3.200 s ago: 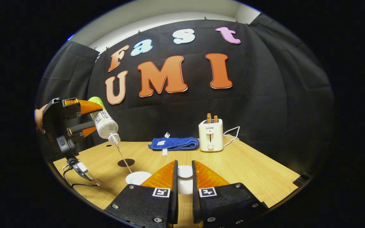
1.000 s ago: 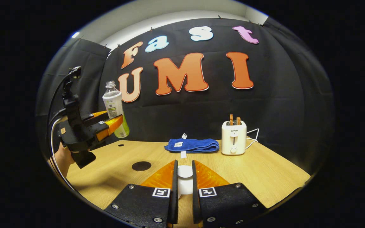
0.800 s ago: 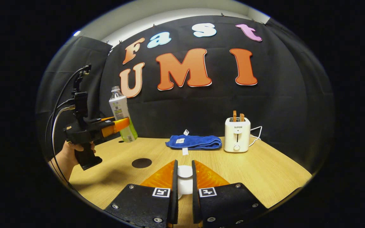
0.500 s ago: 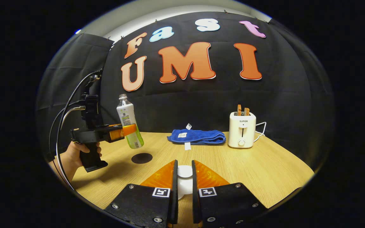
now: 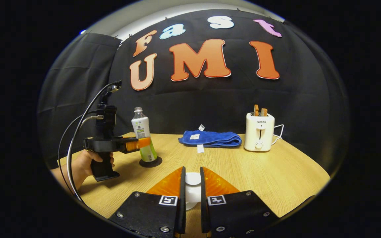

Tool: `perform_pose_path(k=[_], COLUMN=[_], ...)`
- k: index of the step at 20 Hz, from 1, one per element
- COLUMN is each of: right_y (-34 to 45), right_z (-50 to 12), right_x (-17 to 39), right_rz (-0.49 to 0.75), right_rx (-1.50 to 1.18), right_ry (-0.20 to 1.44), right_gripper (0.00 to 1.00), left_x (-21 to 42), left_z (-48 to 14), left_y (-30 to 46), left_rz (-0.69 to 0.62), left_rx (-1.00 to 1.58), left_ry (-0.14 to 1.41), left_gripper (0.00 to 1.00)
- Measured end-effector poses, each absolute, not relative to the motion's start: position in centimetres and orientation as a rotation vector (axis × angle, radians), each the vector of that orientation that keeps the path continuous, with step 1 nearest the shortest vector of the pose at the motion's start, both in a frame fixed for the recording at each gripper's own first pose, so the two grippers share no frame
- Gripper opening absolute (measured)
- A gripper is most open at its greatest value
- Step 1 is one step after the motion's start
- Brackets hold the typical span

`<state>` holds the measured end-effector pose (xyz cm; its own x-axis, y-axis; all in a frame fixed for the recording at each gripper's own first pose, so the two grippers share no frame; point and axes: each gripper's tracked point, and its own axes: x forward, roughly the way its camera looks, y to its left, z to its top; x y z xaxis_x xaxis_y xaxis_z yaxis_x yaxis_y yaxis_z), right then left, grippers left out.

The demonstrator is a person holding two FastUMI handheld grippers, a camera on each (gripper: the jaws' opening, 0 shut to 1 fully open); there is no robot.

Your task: Open the teacup lid with one hand, grasp the water bottle and pour water into the teacup with the other hand; after pouring, place the water bottle on the coaster and then close the teacup lid.

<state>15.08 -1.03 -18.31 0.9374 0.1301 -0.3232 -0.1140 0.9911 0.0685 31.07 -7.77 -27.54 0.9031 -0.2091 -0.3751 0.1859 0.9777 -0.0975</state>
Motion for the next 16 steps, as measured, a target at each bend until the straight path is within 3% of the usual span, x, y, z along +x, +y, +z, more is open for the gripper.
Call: perform_pose_path(k=[11, 14, 16], right_y=[0.7, 1.3, 1.7], right_z=[-19.6, -19.7, -19.9], right_x=[15.0, 15.2, 15.3], right_rz=[0.140, 0.147, 0.152], right_rx=[0.036, 0.031, 0.027], right_ry=[0.371, 0.367, 0.366], right_gripper=[0.19, 0.18, 0.18], left_x=[30.8, 29.7, 28.9], left_z=[-28.9, -29.5, -29.7], left_y=[-7.8, -8.1, -8.2], left_rz=[-0.210, -0.223, -0.238], left_rx=[-0.050, -0.062, -0.073], left_ry=[0.446, 0.485, 0.501], left_gripper=[0.68, 0.91, 0.96])
